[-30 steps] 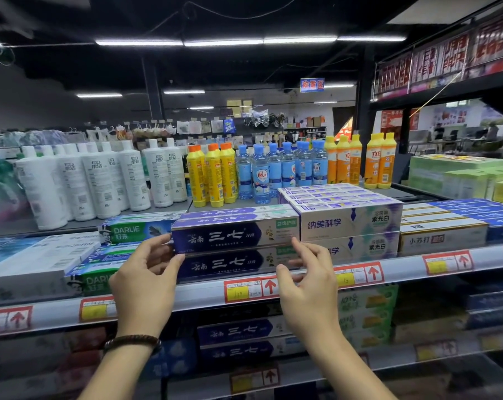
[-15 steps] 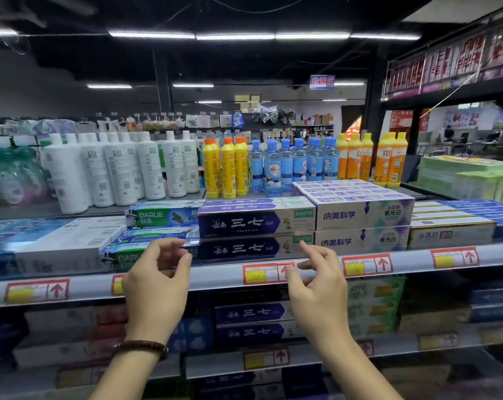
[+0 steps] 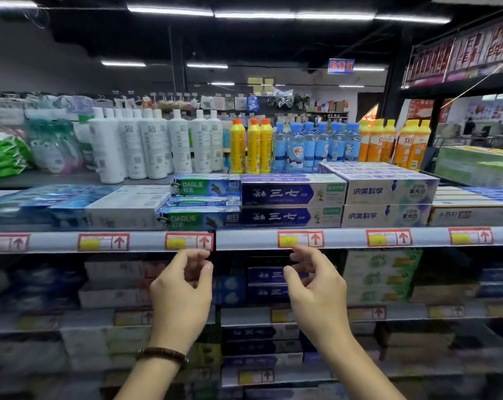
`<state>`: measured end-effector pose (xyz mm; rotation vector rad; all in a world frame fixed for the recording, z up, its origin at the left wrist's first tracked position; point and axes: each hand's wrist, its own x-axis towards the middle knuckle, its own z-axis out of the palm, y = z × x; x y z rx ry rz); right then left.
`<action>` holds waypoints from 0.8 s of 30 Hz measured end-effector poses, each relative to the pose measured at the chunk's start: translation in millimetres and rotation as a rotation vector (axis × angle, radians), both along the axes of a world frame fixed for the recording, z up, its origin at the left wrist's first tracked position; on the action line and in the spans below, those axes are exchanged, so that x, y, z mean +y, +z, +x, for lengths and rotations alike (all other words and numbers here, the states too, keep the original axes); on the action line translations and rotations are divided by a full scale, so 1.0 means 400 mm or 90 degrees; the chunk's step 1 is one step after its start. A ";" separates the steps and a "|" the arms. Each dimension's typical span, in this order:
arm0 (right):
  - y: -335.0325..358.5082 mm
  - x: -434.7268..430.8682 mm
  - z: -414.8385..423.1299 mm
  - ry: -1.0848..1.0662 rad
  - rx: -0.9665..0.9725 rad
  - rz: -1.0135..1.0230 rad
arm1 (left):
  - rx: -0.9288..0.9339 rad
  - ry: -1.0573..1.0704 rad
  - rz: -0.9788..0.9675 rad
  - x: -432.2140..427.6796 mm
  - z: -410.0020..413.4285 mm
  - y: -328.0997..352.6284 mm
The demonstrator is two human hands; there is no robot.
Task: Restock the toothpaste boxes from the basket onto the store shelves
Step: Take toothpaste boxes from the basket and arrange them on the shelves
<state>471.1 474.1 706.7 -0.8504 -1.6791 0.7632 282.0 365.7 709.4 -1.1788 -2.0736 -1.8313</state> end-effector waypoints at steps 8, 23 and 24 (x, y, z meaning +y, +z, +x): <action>-0.075 -0.149 -0.039 0.065 -0.027 -0.069 | -0.015 -0.014 -0.053 -0.132 -0.013 -0.093; -0.148 -0.269 -0.153 0.205 -0.096 -0.100 | -0.078 0.067 -0.134 -0.307 -0.040 -0.178; -0.156 -0.270 -0.161 0.216 -0.101 -0.102 | -0.079 0.074 -0.139 -0.314 -0.038 -0.184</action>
